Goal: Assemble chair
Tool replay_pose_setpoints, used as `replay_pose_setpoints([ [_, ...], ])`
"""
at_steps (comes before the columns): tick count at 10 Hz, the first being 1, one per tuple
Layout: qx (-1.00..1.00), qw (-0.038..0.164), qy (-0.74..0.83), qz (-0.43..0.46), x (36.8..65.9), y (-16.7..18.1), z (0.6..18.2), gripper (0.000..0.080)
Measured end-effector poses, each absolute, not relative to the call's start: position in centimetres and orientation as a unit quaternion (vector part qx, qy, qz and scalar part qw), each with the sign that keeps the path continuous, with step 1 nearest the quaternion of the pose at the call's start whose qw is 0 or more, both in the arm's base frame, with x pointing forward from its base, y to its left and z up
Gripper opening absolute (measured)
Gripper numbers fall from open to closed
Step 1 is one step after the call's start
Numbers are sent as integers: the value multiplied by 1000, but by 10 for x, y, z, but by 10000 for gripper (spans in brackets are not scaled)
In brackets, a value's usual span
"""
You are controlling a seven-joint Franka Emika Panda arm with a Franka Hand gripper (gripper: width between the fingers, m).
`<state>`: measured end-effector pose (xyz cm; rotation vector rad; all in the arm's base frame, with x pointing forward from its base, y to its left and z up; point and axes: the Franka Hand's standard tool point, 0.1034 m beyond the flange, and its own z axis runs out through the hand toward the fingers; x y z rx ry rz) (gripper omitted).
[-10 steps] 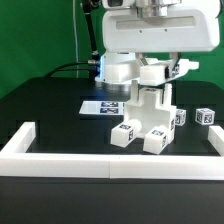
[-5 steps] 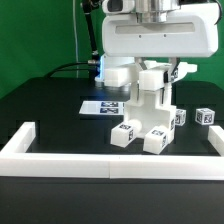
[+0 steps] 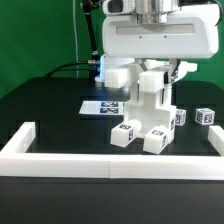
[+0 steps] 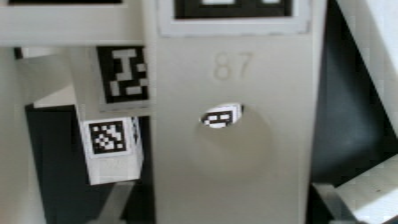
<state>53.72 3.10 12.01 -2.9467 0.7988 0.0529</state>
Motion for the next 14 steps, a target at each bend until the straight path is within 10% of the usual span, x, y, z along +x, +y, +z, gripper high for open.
replay_pose_setpoints([
  [14,-972,45,230,16,537,38,122,290],
])
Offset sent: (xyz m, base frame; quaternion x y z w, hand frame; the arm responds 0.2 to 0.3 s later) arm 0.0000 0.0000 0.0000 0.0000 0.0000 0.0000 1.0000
